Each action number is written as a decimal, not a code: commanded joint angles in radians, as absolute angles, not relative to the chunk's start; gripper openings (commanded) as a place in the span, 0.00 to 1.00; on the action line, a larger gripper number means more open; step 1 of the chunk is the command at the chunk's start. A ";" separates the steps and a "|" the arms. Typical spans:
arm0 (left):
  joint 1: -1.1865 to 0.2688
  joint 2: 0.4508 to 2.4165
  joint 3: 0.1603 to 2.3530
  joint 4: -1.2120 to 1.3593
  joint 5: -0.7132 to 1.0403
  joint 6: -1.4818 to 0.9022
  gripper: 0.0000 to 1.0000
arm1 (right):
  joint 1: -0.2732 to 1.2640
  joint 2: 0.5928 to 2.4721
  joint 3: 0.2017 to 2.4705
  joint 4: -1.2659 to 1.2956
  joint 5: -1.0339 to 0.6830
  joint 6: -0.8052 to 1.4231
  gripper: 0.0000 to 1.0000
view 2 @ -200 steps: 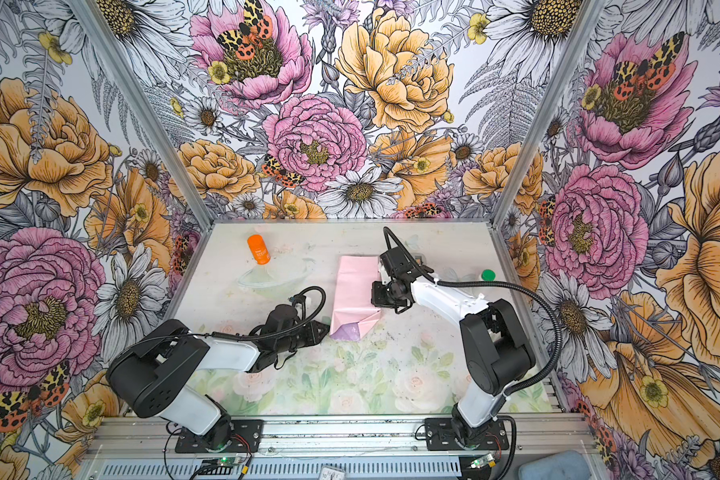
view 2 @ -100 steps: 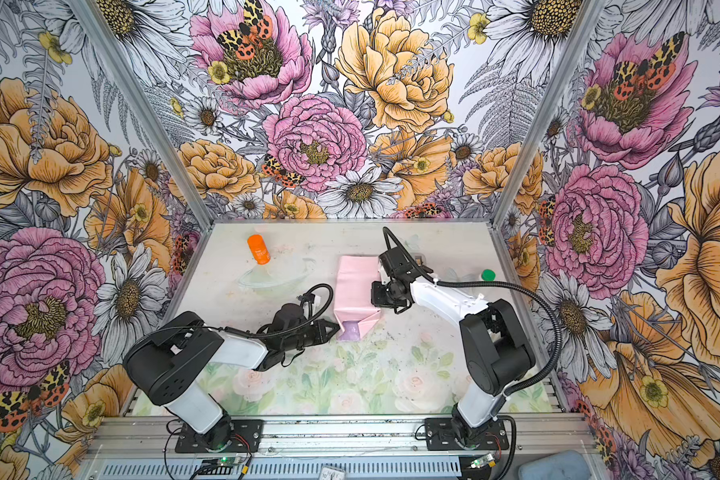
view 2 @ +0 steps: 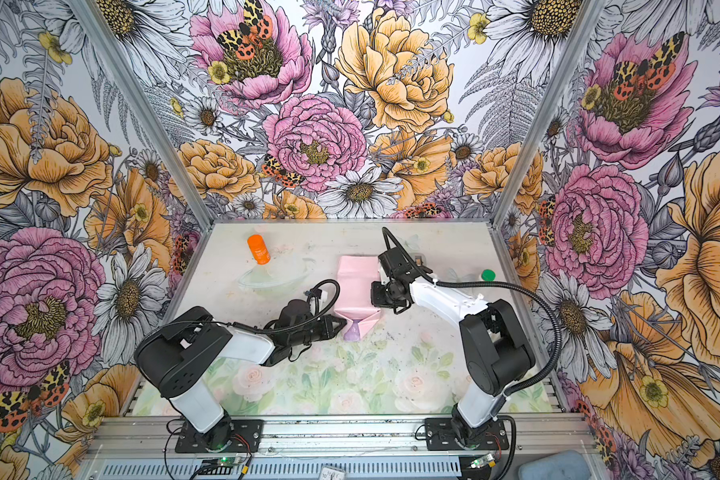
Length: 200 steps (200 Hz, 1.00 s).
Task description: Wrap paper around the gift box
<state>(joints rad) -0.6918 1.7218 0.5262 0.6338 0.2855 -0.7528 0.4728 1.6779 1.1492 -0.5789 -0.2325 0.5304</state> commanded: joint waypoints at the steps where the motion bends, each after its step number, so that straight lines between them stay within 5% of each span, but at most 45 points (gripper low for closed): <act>1: -0.704 1.749 0.557 0.671 0.287 -0.738 0.16 | 0.494 1.699 1.150 -0.565 -0.219 0.531 0.25; 124: -0.760 1.870 0.626 0.672 0.170 -0.658 0.18 | 0.505 1.691 1.135 -0.555 -0.219 0.538 0.24; 200: -0.762 1.554 0.488 0.552 0.075 -0.620 0.21 | 0.503 1.675 1.134 -0.556 -0.198 0.541 0.26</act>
